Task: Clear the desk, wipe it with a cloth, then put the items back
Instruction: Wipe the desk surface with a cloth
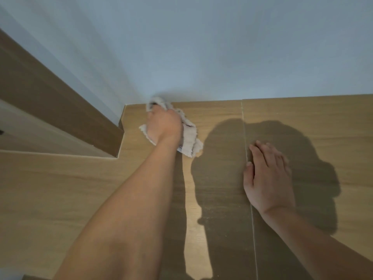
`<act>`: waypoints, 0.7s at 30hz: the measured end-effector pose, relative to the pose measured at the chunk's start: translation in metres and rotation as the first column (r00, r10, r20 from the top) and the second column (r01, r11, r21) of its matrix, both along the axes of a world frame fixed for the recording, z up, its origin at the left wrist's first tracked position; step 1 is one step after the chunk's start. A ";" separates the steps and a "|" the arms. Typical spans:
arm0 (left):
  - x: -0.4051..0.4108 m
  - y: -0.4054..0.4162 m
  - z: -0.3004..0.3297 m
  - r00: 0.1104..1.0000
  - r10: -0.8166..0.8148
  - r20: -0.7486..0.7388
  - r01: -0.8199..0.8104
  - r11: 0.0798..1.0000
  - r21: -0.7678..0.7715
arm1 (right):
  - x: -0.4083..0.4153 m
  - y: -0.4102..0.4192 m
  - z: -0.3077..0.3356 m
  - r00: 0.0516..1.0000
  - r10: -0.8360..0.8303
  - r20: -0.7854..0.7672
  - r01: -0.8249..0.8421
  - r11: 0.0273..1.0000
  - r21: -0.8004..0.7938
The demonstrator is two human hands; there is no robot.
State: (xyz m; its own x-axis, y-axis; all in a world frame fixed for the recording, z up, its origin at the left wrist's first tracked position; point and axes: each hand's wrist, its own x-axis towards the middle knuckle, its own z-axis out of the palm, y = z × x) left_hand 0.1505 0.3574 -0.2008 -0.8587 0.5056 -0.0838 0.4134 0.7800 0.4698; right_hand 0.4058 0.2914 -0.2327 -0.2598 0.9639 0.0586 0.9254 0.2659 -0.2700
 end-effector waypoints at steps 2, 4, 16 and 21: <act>0.002 -0.004 0.002 0.999 -0.043 -0.021 0.043 0.999 0.012 | 0.001 0.001 0.000 1.000 0.003 -0.009 -0.003 1.000 0.007; -0.019 -0.015 0.004 0.989 0.079 -0.127 -0.080 0.997 -0.006 | 0.001 0.002 0.002 1.000 0.005 -0.012 -0.005 1.000 0.007; -0.021 0.024 -0.009 0.987 0.143 -0.078 -0.144 0.990 -0.001 | 0.002 0.001 -0.005 1.000 0.002 -0.029 -0.001 0.999 0.043; -0.006 -0.029 -0.012 0.667 -0.634 -0.391 0.691 0.723 0.006 | 0.002 0.000 -0.003 1.000 0.006 -0.008 -0.005 0.999 0.032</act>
